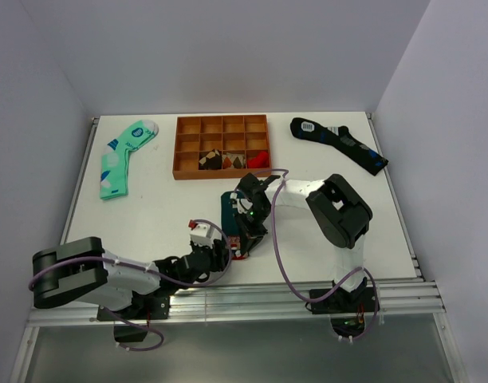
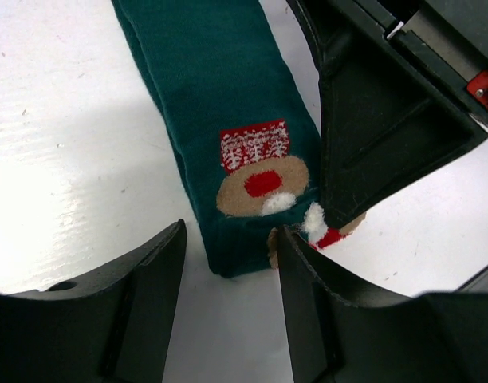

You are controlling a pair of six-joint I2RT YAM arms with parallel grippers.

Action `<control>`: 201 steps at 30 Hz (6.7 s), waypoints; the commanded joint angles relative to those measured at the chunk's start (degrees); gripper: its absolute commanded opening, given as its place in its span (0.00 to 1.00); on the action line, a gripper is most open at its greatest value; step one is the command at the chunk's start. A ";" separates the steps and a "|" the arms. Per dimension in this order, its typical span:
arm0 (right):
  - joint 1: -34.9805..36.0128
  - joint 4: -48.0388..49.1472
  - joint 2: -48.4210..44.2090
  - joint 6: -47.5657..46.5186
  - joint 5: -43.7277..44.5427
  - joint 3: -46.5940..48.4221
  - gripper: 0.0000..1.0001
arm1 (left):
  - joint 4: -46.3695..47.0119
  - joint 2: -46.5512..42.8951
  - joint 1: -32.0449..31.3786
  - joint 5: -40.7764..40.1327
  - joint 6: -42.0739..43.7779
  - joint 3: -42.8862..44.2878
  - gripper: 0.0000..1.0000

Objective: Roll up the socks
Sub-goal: Roll the sock at the center of the board.

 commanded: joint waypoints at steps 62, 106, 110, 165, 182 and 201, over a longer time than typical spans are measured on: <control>11.40 84.09 -55.00 19.14 34.31 -61.15 0.39 | -57.21 5.75 2.82 21.19 -12.10 25.74 0.00; 40.24 91.76 -31.26 11.40 59.90 -55.02 0.41 | -66.88 14.10 10.11 32.27 -3.66 37.61 0.00; 42.08 89.65 -30.56 11.57 61.66 -54.48 0.41 | -66.97 14.27 10.20 32.27 -3.48 37.70 0.00; 52.81 81.65 -13.42 20.63 76.43 -51.58 0.36 | -63.98 17.18 15.38 41.05 -0.76 36.74 0.00; 46.40 83.86 -14.56 28.62 61.24 -54.74 0.25 | -62.05 9.98 17.06 33.95 -4.53 35.86 0.29; 35.50 87.01 -14.83 45.93 49.27 -64.32 0.22 | -53.53 0.22 17.32 23.30 -11.65 30.06 0.32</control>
